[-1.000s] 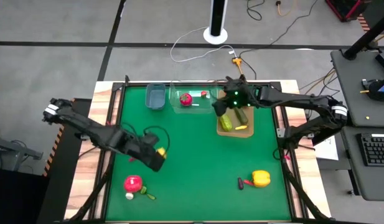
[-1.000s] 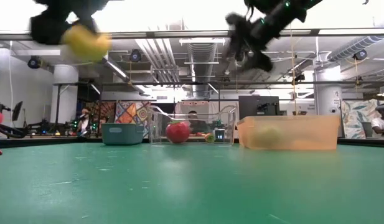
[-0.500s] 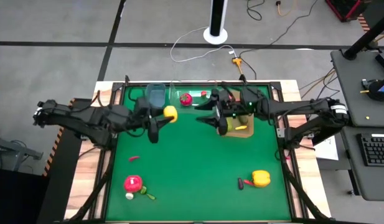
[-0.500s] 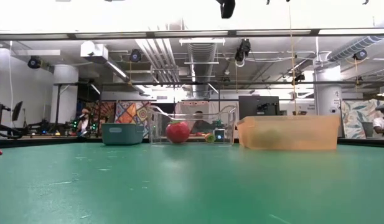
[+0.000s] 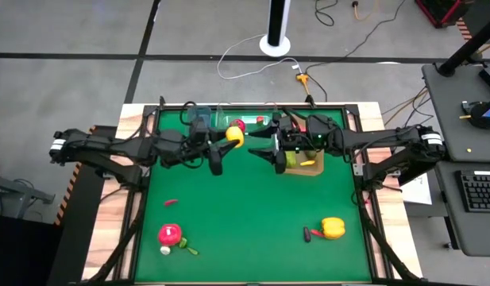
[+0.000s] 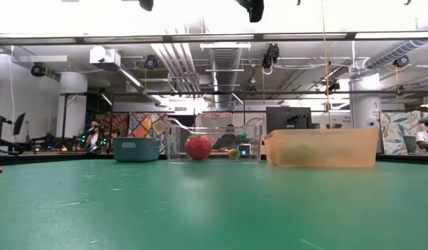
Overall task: Sort produce into baskets
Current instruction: Put the lemon into the transparent bin, then put the red chili pepper into the blue bin
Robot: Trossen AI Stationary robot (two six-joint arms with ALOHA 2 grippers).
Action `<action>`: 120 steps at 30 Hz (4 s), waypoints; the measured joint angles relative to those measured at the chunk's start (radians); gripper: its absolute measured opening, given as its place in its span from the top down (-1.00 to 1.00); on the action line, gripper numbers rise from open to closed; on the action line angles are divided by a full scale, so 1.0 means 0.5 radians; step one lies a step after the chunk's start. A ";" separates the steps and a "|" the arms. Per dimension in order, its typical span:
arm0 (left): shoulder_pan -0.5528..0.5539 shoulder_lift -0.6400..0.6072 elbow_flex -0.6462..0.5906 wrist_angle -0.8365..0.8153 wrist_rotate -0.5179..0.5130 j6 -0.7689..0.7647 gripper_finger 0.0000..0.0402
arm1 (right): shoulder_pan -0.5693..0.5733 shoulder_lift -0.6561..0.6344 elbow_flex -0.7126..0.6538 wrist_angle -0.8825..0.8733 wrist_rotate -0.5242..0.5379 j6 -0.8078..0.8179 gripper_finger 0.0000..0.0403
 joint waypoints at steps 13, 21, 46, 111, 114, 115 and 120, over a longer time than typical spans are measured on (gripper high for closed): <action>0.023 0.260 0.002 0.476 0.158 -0.025 0.17 | -0.001 0.002 -0.001 -0.101 0.008 -0.026 -0.45; 0.023 0.283 0.002 0.477 0.158 -0.066 0.17 | -0.002 0.002 -0.001 -0.104 0.008 -0.009 -0.34; 0.030 0.176 0.004 0.171 0.099 -0.125 -0.04 | -0.097 -0.002 -0.001 -0.227 0.095 0.099 0.38; -0.118 0.191 -0.604 -2.546 1.329 -0.879 -0.02 | -0.729 0.937 1.082 -2.399 0.305 0.302 -0.49; -0.158 0.186 -0.647 -2.411 1.367 -0.962 -0.01 | -0.730 0.927 1.081 -2.399 0.305 0.302 -0.51; -0.171 0.188 -0.663 -2.377 1.367 -0.973 -0.01 | -0.729 0.927 1.081 -2.398 0.304 0.302 -0.52; -0.224 0.225 -0.750 -2.194 1.375 -1.035 -0.02 | -0.729 0.927 1.080 -2.399 0.305 0.302 -0.53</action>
